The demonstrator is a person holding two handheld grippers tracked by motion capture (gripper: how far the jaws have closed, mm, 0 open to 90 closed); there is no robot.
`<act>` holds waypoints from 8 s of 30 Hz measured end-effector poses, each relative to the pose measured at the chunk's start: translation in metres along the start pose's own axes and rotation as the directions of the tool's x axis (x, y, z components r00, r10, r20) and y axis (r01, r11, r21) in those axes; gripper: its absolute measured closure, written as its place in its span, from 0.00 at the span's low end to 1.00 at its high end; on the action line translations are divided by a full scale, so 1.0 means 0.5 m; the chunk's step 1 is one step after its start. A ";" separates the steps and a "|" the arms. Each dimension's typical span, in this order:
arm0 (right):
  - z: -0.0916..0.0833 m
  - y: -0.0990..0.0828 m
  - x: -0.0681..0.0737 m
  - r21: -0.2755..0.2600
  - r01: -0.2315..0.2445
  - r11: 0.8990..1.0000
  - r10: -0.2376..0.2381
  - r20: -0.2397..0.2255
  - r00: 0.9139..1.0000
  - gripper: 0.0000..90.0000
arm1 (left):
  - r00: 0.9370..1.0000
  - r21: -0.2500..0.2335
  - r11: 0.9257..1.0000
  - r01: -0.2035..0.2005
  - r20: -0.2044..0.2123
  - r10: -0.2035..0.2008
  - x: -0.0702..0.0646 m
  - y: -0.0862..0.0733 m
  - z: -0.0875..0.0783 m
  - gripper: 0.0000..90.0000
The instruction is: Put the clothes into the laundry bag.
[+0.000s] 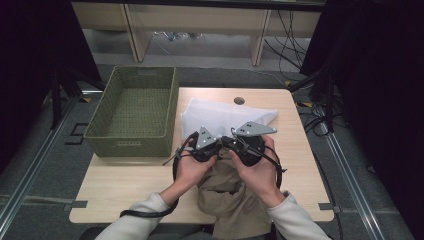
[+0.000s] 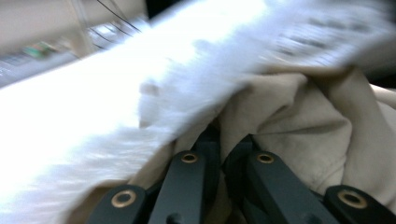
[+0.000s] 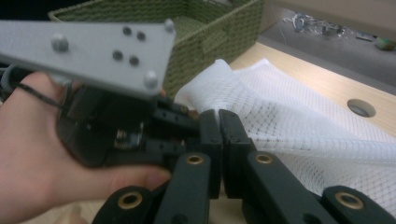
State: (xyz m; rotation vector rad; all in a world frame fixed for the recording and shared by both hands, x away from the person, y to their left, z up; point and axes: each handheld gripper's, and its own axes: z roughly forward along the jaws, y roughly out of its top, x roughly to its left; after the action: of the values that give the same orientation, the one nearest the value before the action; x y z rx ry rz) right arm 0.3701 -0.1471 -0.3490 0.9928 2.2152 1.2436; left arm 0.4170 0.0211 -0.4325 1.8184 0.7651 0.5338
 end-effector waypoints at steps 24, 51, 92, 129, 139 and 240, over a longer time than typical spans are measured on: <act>0.033 -0.030 -0.039 0.100 -0.025 0.995 0.021 0.037 0.999 1.00 | 0.995 0.119 0.993 -0.011 0.102 -0.001 0.023 -0.044 -0.069 0.40; 0.036 -0.028 -0.026 0.117 -0.039 0.992 0.037 0.014 0.999 1.00 | 0.960 0.275 0.934 -0.227 0.225 0.167 -0.075 -0.133 -0.043 0.76; 0.020 -0.019 -0.034 0.061 -0.034 0.998 0.035 -0.008 0.999 1.00 | 0.997 0.007 1.000 -0.002 0.076 0.001 -0.005 -0.068 -0.044 0.53; 0.029 -0.017 -0.027 0.064 -0.050 0.997 0.050 -0.003 0.999 1.00 | 0.992 0.040 0.998 0.041 0.117 -0.045 0.045 -0.065 -0.024 0.99; 0.025 -0.014 -0.020 0.047 -0.036 0.998 0.037 -0.015 0.999 1.00 | 0.995 -0.019 1.000 -0.015 0.103 0.017 0.003 -0.032 -0.029 0.99; 0.016 0.003 -0.005 0.014 -0.028 1.000 0.029 -0.064 0.998 1.00 | 0.985 0.004 0.991 -0.137 -0.102 0.137 -0.018 -0.028 -0.055 0.95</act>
State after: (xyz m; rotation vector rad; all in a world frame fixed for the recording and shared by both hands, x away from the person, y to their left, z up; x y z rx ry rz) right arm 0.3772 -0.1439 -0.3518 1.0063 2.2683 1.2922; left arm 0.3887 0.0363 -0.4358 1.8606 0.7104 0.7222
